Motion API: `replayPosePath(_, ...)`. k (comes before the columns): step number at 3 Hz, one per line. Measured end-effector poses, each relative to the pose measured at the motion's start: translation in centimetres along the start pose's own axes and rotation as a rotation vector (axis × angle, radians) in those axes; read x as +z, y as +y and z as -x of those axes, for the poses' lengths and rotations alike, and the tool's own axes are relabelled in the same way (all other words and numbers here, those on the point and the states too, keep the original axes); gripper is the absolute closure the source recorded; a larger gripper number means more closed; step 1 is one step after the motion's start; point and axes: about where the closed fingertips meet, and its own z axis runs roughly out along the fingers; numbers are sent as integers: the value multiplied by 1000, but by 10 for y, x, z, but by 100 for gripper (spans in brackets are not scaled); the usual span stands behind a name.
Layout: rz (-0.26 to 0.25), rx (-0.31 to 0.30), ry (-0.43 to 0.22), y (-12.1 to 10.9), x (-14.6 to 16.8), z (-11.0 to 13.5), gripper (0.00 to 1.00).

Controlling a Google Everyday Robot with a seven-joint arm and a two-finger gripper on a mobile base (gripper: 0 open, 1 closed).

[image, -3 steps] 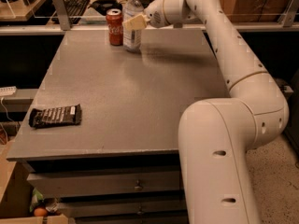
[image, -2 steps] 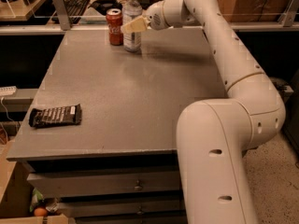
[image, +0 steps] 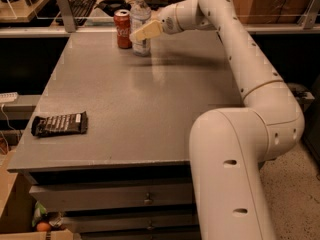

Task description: Move blue plastic bottle near coke can

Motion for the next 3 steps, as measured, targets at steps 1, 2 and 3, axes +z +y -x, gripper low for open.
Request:
replayPosePath(1,-14,-18,6,-5,-17,-2,0)
replayPosePath(2,-76,-69,62,-13,-80,-7,0)
replayPosePath(3,-173,-107,32,4,-199,14,0)
